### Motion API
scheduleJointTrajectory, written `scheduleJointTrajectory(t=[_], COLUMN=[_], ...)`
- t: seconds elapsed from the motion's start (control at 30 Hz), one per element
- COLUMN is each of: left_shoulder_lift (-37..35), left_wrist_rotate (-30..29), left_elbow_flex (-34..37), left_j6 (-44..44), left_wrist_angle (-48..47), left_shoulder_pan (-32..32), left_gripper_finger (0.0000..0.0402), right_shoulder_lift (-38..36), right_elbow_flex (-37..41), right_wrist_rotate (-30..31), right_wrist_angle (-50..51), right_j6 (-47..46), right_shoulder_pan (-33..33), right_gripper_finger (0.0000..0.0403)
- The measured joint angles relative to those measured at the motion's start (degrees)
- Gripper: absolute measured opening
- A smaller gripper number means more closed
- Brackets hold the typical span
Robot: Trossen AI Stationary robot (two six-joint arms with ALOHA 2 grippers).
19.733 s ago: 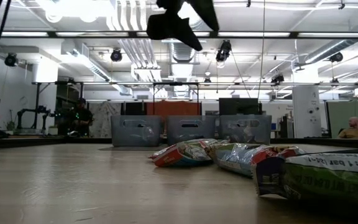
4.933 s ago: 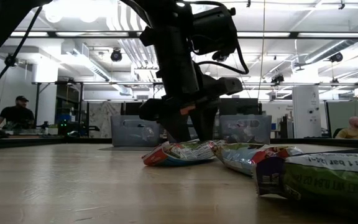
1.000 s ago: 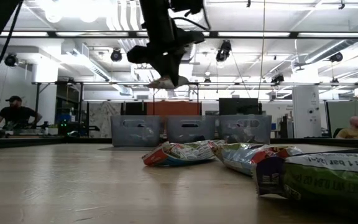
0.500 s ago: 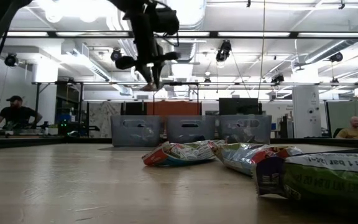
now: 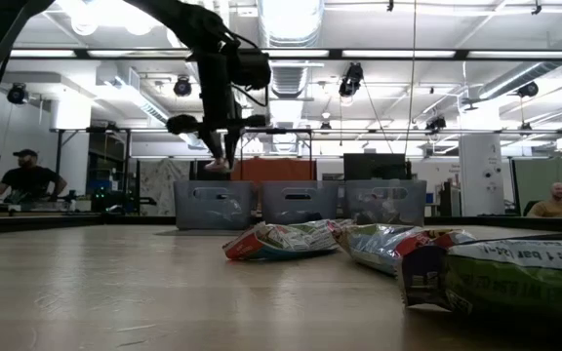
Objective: Pick and place Granola Bars by type
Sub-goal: Put the red granola bar into the left black bin
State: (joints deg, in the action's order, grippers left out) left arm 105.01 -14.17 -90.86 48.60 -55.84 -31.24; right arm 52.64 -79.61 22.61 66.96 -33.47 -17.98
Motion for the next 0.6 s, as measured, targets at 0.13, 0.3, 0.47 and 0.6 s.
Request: scheduleJointTrajectory(t=[0.13, 0.3, 0.47, 0.6], left_shoulder_lift=[0.0, 0.0, 0.0, 0.0], left_wrist_rotate=[0.0, 1.5, 1.7, 1.9], left_elbow_flex=[2.2, 3.3, 4.0, 4.0], left_j6=[-0.7, -3.1, -3.4, -3.4], left_wrist_angle=[4.0, 4.9, 5.3, 5.3], left_shoulder_pan=[-0.2, -0.9, -2.1, -3.1], left_gripper_finger=[0.0040, 0.0042, 0.0077, 0.0114], right_shoulder_lift=[0.0, 0.0, 0.0, 0.0], right_elbow_flex=[0.0, 0.0, 0.0, 0.0], right_wrist_rotate=[0.0, -0.1, -0.1, -0.2], right_wrist_angle=[0.0, 0.0, 0.0, 0.1], right_j6=[0.0, -0.1, -1.0, -1.1], right_shoulder_pan=[0.0, 0.0, 0.0, 0.0], right_gripper_finger=[0.0008, 0.0008, 0.0008, 0.0008])
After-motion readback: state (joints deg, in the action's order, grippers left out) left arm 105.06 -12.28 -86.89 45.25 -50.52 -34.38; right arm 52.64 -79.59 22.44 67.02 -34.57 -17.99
